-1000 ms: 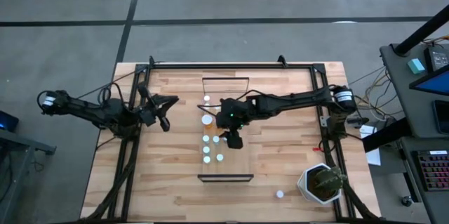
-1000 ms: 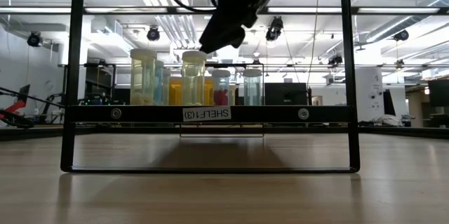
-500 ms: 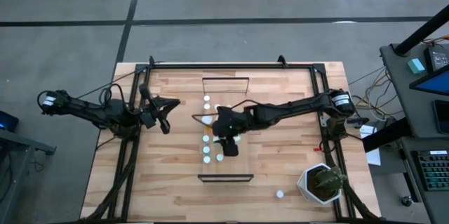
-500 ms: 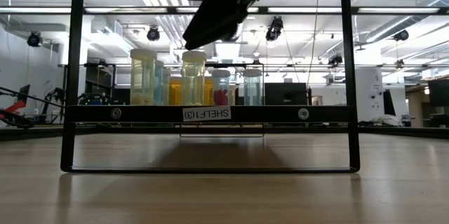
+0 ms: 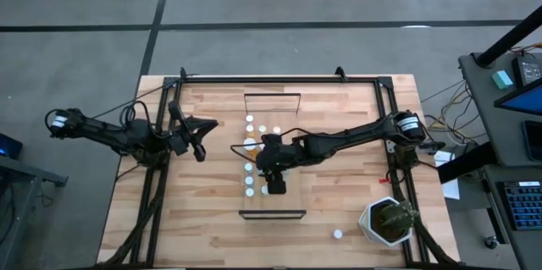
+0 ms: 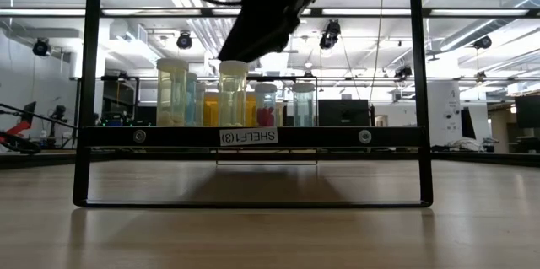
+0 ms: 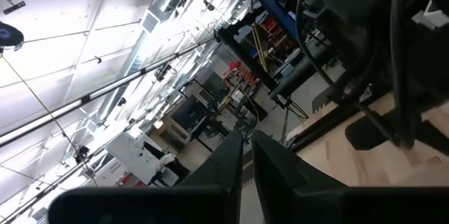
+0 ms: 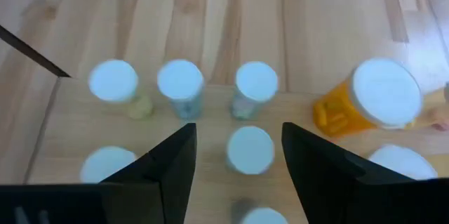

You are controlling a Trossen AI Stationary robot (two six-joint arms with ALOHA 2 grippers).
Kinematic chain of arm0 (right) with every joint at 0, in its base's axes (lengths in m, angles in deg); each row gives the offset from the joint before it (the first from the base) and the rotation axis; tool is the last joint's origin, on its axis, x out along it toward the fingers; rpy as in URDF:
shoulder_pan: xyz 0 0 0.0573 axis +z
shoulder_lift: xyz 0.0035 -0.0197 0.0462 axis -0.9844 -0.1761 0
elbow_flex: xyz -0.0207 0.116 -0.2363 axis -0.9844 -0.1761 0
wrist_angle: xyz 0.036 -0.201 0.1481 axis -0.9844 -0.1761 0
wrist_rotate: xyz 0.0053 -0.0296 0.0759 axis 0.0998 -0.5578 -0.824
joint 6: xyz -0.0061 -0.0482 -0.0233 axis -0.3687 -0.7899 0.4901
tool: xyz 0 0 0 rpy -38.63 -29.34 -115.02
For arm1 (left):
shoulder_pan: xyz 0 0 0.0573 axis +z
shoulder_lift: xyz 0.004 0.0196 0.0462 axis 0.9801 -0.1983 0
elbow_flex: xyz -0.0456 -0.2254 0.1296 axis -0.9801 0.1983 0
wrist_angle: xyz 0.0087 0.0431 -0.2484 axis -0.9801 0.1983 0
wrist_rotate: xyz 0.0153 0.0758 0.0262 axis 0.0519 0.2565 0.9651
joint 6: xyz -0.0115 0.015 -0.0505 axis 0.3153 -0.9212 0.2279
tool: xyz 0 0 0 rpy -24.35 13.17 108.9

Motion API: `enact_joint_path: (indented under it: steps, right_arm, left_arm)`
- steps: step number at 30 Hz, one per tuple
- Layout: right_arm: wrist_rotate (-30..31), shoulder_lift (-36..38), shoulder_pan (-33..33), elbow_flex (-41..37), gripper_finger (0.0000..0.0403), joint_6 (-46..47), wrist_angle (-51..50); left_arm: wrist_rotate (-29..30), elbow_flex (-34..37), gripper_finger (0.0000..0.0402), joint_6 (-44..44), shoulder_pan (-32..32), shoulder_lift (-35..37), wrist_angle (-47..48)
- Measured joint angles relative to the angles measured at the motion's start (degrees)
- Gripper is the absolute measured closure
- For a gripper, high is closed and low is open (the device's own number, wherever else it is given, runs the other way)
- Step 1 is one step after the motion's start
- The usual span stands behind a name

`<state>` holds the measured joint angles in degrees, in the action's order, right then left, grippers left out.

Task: Pick and place medicine bottles onto shelf by color
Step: Put the green pill bottle on the shelf

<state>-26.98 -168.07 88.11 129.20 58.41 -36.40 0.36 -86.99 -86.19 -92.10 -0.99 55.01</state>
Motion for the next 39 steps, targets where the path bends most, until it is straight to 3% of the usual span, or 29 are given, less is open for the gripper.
enact_joint_path:
  steps: [14,39]
  right_arm:
    - [2.0,-0.5,0.0,0.0,0.0218,0.1,-0.1]
    - [2.1,-0.7,-0.3,-3.5,0.0211,-0.6,4.1]
  left_arm:
    - [-0.2,0.0,0.0386,-0.1,0.0,-0.1,0.0]
    - [0.2,0.0,0.0386,-0.1,0.0,-0.1,0.0]
